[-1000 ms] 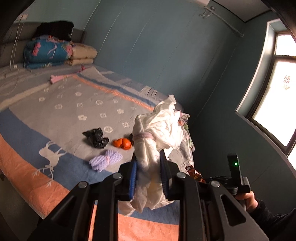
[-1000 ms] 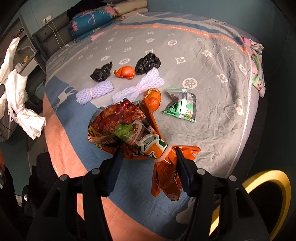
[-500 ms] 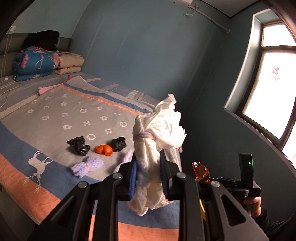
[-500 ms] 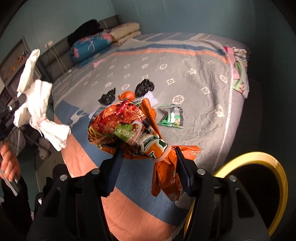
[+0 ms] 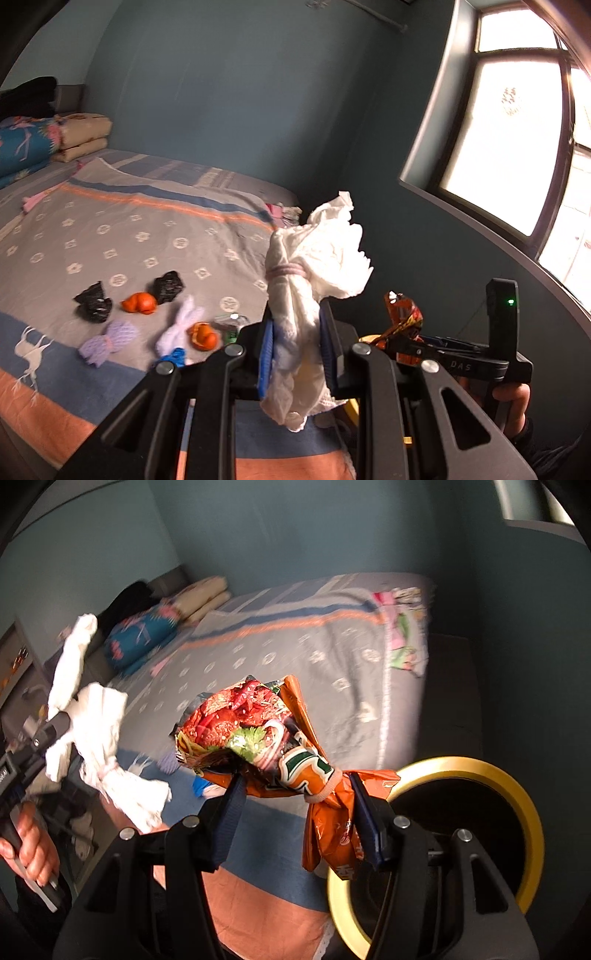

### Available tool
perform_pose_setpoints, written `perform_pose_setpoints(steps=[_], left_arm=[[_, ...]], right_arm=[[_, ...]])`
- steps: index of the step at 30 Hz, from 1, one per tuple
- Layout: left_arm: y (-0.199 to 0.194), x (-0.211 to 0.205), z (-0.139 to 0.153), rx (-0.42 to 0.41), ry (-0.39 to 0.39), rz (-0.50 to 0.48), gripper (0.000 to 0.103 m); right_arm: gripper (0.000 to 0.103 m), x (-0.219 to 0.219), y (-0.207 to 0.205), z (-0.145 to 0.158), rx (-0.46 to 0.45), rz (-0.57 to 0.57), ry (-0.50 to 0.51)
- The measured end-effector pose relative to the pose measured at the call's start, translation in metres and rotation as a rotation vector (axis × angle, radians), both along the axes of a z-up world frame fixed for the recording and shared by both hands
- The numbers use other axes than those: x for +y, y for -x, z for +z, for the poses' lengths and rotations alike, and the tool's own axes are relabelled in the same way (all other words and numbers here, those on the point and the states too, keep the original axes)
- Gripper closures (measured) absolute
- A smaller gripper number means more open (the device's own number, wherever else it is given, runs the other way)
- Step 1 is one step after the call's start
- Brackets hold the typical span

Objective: Collect trash
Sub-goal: 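Lift both held bundles and carry them over the yellow-rimmed bin, then open both grippers to drop the tissues and wrapper into the bin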

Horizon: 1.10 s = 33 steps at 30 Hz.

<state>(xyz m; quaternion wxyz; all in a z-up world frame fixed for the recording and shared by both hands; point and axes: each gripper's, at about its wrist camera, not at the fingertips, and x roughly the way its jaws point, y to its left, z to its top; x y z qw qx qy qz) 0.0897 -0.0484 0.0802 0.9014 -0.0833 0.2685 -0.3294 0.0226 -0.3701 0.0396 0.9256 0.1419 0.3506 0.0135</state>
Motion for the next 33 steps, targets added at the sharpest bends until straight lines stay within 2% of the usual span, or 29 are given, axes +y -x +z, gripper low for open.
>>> perform_pose_setpoints(steps=[13,26,33], left_arm=[[0.007,-0.086,-0.017,0.047,-0.008,-0.110,0.082],[0.008,-0.151,-0.049,0.129,-0.062,-0.180,0.082],[0.004,-0.180,-0.055,0.153,-0.079,-0.217,0.082]], right_arm=[[0.049,-0.069,0.050,0.006,-0.044,-0.160,-0.042],[0.049,-0.105,0.066,-0.023,0.016,-0.224,-0.098],[0.048,-0.119,0.072,-0.040,0.043,-0.241,-0.118]])
